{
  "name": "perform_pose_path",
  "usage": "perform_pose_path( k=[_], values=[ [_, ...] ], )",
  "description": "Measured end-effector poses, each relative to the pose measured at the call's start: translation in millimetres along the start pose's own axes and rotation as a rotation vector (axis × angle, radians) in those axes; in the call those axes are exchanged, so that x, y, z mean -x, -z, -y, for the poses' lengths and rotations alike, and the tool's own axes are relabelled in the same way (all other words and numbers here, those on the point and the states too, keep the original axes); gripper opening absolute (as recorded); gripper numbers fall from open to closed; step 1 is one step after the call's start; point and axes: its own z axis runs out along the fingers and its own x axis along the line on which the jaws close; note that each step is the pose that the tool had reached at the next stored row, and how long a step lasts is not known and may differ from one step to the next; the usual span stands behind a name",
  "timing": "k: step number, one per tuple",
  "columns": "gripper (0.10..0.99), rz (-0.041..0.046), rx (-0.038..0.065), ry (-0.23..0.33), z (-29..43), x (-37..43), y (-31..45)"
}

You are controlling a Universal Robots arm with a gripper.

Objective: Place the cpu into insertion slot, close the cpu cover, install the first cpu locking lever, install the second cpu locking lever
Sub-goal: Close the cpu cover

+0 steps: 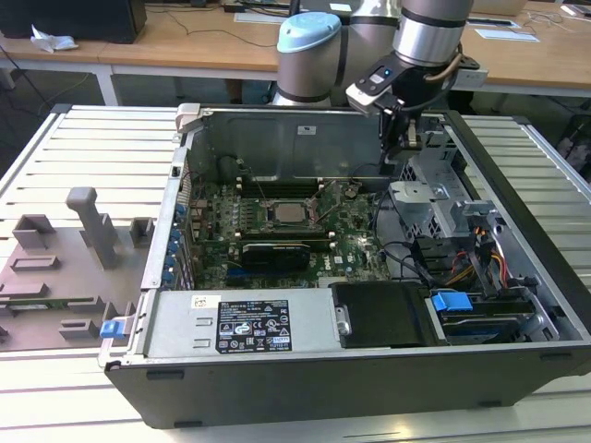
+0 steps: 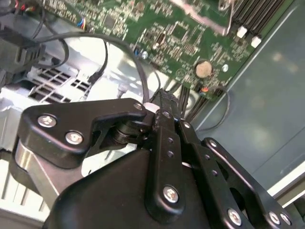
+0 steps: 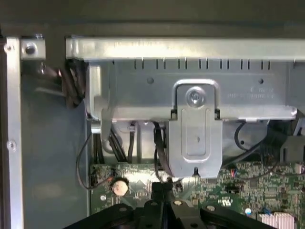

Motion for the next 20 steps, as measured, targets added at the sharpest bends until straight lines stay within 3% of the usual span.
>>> perform_pose_path(
  k=[4, 13, 20],
  values=[
    [0.106, 0.0001, 0.000, 0.000, 5.0, 0.0, -4.8],
    [0.106, 0.0001, 0.000, 0.000, 5.5, -0.6, -21.1],
    [0.106, 0.0001, 0.000, 0.000, 5.4, -0.8, -29.4]
  ],
)
